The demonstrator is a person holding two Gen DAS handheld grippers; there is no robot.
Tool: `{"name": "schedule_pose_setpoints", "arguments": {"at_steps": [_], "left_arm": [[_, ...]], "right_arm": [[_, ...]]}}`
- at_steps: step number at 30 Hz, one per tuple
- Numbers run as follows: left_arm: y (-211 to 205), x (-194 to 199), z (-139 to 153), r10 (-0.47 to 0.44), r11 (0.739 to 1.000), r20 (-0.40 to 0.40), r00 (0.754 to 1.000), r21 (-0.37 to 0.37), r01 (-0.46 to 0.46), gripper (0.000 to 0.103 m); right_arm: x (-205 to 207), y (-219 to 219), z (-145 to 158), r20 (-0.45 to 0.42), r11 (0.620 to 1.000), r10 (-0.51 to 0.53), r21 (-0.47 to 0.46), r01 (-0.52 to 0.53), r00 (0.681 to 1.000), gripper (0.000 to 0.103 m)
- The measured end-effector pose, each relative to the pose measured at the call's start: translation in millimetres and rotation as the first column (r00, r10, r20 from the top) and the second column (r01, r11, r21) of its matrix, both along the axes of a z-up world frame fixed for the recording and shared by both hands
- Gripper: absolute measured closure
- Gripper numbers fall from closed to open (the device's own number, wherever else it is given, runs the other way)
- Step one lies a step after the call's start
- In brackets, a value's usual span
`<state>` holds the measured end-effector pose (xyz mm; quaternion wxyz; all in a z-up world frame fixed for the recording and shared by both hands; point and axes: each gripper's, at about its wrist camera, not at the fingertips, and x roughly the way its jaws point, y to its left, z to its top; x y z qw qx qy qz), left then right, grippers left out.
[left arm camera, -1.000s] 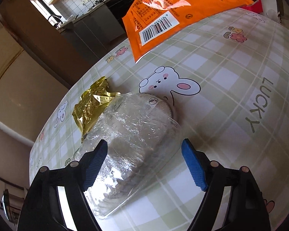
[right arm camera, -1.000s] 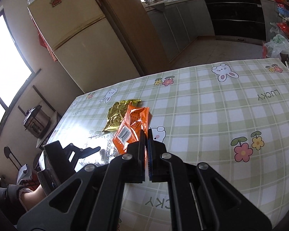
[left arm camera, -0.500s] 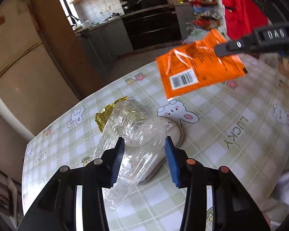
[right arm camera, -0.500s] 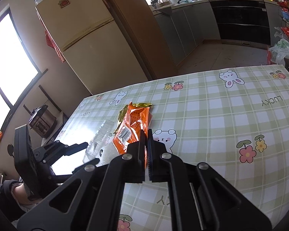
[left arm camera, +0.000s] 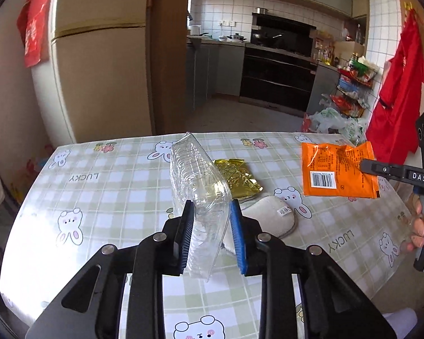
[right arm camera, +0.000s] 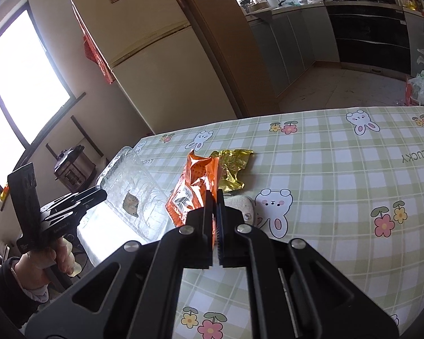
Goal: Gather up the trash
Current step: 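Lower the clear tray into the bin and open the left gripper while the right holds the bag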
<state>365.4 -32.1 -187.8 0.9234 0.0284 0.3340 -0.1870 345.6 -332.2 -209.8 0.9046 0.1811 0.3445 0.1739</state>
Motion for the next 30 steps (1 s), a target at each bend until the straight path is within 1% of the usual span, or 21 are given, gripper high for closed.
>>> {"name": "schedule_pose_setpoints", "arguments": {"at_steps": [4, 7, 8, 10, 11, 17, 20, 22, 26, 30], "left_arm": [[22, -3, -1, 0.043, 0.997, -0.047, 0.998, -0.056, -0.046, 0.077], [28, -3, 0, 0.071, 0.996, -0.071, 0.995, -0.045, -0.074, 0.077], [30, -1, -1, 0.080, 0.996, -0.091, 0.993, -0.041, -0.084, 0.078], [34, 2, -5, 0.093, 0.993, -0.128, 0.987, -0.060, -0.101, 0.078], [36, 2, -5, 0.095, 0.992, -0.133, 0.987, -0.070, -0.105, 0.078], [44, 0, -7, 0.096, 0.990, -0.116, 0.989, -0.094, -0.108, 0.079], [47, -5, -2, 0.102, 0.987, -0.092, 0.990, -0.116, -0.113, 0.080], [48, -10, 3, 0.094, 0.988, -0.081, 0.992, -0.116, -0.103, 0.080], [51, -27, 18, 0.088, 0.989, -0.060, 0.994, -0.117, -0.094, 0.080], [58, -55, 34, 0.085, 0.989, -0.042, 0.996, -0.118, -0.089, 0.080]], "right_arm": [[2, 6, 0, -0.008, 1.000, 0.008, 0.000, -0.008, 1.000, 0.097], [3, 11, 1, -0.010, 1.000, 0.014, -0.006, -0.014, 1.000, 0.097], [3, 12, 1, -0.009, 1.000, 0.015, -0.007, -0.015, 1.000, 0.097], [3, 13, 3, -0.007, 1.000, 0.017, -0.009, -0.017, 1.000, 0.097], [4, 14, 4, -0.006, 1.000, 0.018, -0.012, -0.018, 1.000, 0.097], [3, 17, 6, -0.008, 1.000, 0.020, -0.013, -0.020, 1.000, 0.097], [-1, 20, 11, -0.003, 0.999, 0.026, -0.019, -0.026, 1.000, 0.097], [-3, 22, 15, 0.003, 0.999, 0.029, -0.023, -0.029, 1.000, 0.097], [-14, 27, 26, 0.019, 0.999, 0.036, -0.020, -0.035, 0.999, 0.097], [-30, 36, 44, 0.049, 0.999, 0.048, -0.025, -0.046, 0.998, 0.097]]}}
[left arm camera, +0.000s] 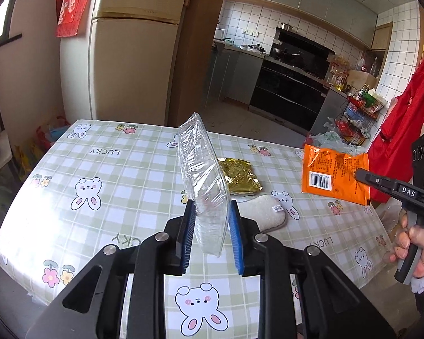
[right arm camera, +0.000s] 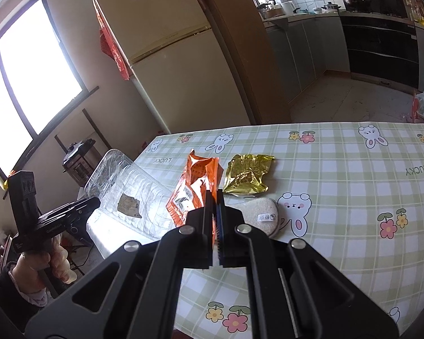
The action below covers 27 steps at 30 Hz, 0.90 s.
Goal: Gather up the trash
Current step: 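Lower the clear tray into the bin and open the left gripper while the right holds the bag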
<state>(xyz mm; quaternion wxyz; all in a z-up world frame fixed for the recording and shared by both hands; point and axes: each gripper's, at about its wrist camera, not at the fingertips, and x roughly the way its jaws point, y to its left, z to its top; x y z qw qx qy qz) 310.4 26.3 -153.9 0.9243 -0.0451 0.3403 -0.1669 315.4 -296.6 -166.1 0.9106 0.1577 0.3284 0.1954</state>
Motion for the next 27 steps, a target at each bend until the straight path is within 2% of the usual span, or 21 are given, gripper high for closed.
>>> {"name": "schedule_pose_setpoints", "arguments": {"at_steps": [7, 16, 27], "left_arm": [[9, -66, 23, 0.003, 1.000, 0.006, 1.000, 0.021, -0.003, 0.080], [18, -161, 51, 0.016, 1.000, 0.042, 0.999, 0.019, -0.016, 0.080], [14, -252, 61, -0.019, 1.000, 0.062, 0.998, -0.003, 0.019, 0.080]], "right_arm": [[-44, 23, 24, 0.049, 0.999, 0.050, -0.004, -0.049, 0.998, 0.097], [-109, 50, 30, 0.054, 0.993, 0.115, 0.025, -0.116, 0.992, 0.097], [-183, 57, 41, 0.084, 0.993, 0.112, 0.027, -0.114, 0.990, 0.097]]}}
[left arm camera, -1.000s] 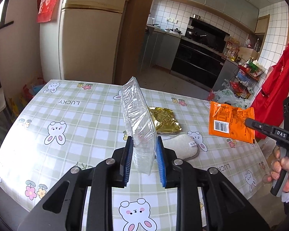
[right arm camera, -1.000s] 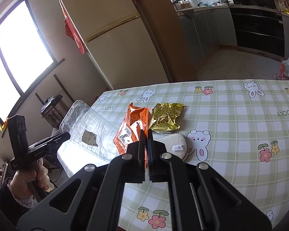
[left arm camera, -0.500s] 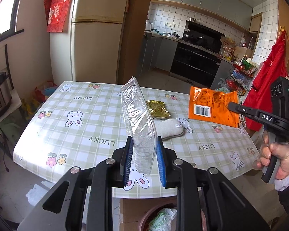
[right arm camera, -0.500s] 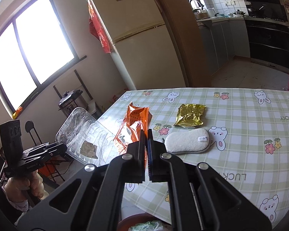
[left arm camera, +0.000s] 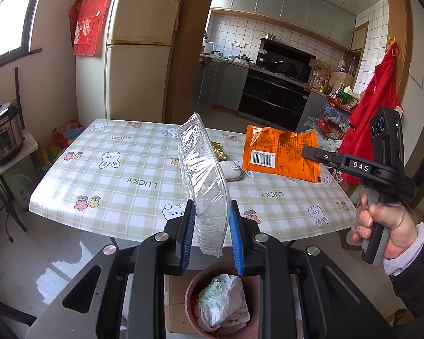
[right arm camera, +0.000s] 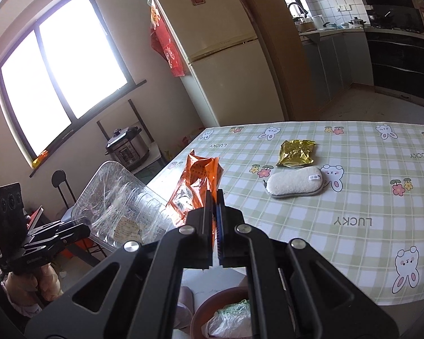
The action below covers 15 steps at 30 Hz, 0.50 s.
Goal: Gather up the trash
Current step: 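Lower the clear tray into the bin and open the left gripper while the right holds the bag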
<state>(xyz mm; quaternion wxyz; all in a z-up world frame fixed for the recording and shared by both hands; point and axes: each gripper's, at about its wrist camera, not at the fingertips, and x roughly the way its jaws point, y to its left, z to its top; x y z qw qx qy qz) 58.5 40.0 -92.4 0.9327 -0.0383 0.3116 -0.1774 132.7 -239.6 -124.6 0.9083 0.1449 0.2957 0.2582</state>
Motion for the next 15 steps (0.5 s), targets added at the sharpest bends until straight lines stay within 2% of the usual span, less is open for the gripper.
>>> {"name": "schedule_pose_setpoints", "arguments": {"at_steps": [9, 15], "left_arm": [[-3, -47, -9, -0.032, 0.999, 0.002, 0.999, -0.007, 0.032, 0.080], [-11, -66, -27, -0.054, 0.998, -0.041, 0.998, -0.025, 0.053, 0.080]], "right_arm": [[-52, -11, -6, 0.002, 0.999, -0.041, -0.012, 0.041, 0.999, 0.097], [-73, -24, -9, 0.001, 0.998, -0.065, -0.001, 0.065, 0.998, 0.097]]}}
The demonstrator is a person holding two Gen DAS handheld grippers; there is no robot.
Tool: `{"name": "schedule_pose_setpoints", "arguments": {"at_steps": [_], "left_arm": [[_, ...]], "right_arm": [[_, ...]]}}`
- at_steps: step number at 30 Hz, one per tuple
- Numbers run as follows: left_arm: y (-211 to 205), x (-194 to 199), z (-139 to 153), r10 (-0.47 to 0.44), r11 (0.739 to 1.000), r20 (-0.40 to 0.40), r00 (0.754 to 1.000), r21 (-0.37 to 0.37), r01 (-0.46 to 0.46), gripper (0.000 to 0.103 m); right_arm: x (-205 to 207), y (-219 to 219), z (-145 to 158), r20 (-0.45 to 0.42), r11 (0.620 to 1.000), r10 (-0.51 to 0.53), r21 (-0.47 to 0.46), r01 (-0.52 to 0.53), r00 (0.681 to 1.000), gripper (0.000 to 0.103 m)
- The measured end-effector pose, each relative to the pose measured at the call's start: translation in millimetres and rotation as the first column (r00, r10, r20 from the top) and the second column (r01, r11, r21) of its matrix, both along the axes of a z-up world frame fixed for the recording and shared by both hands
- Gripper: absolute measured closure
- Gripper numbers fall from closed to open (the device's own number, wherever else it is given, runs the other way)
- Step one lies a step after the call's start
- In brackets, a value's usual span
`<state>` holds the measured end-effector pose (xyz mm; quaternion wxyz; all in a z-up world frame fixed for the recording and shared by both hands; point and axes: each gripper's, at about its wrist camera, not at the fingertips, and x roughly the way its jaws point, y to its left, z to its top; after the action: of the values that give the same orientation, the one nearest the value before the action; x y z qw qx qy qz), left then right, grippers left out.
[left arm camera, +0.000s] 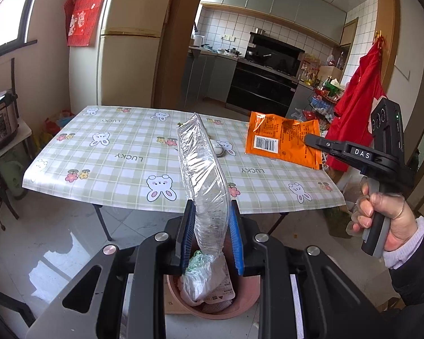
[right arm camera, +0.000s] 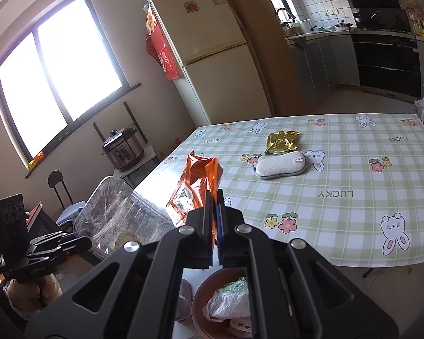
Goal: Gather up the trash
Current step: 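Lower the clear tray into the bin and open the left gripper while the right holds the bag, then lower the orange snack bag over the bin and open the right gripper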
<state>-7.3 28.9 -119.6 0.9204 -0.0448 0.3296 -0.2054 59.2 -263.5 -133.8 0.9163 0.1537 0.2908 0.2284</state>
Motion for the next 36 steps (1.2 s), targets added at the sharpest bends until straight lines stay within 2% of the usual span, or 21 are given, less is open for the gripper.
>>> {"name": "schedule_pose_setpoints", "arguments": {"at_steps": [6, 12, 14, 15, 18, 21, 24, 30, 36], "left_arm": [[-17, -11, -22, -0.051, 0.999, -0.065, 0.997, -0.010, 0.051, 0.079], [-39, -7, -34, -0.121, 0.993, -0.095, 0.988, -0.012, 0.120, 0.078], [-40, -3, -36, -0.121, 0.993, -0.106, 0.987, -0.023, 0.120, 0.062], [-38, -3, -35, -0.103, 0.995, -0.093, 0.990, -0.026, 0.101, 0.046], [-25, -2, -28, -0.009, 1.000, -0.043, 0.999, -0.001, 0.009, 0.042], [-7, -6, -19, 0.092, 0.996, 0.014, 0.996, 0.013, -0.092, 0.024], [14, -6, -13, 0.182, 0.983, 0.036, 0.983, 0.010, -0.182, 0.014], [45, -8, -4, 0.299, 0.952, 0.080, 0.951, 0.037, -0.302, 0.008], [62, -10, 1, 0.353, 0.933, 0.099, 0.931, 0.041, -0.358, 0.006]], "right_arm": [[-4, -4, 1, 0.002, 1.000, -0.002, 0.005, 0.002, 1.000, 0.097], [-3, -4, 2, 0.006, 1.000, 0.000, 0.001, 0.000, 1.000, 0.097], [-3, -4, 2, 0.003, 1.000, 0.001, 0.001, -0.001, 1.000, 0.097], [-2, -4, 1, 0.000, 1.000, 0.002, -0.001, -0.002, 1.000, 0.097], [-1, -2, -3, -0.012, 1.000, 0.008, -0.008, -0.008, 1.000, 0.097], [-1, 1, -8, -0.025, 1.000, 0.015, -0.010, -0.015, 1.000, 0.097], [-2, 5, -13, -0.039, 1.000, 0.022, -0.016, -0.022, 0.999, 0.097], [-9, 14, -18, -0.045, 0.998, 0.028, -0.055, -0.030, 0.999, 0.097], [-16, 19, -21, -0.049, 0.995, 0.033, -0.097, -0.037, 0.998, 0.097]]}}
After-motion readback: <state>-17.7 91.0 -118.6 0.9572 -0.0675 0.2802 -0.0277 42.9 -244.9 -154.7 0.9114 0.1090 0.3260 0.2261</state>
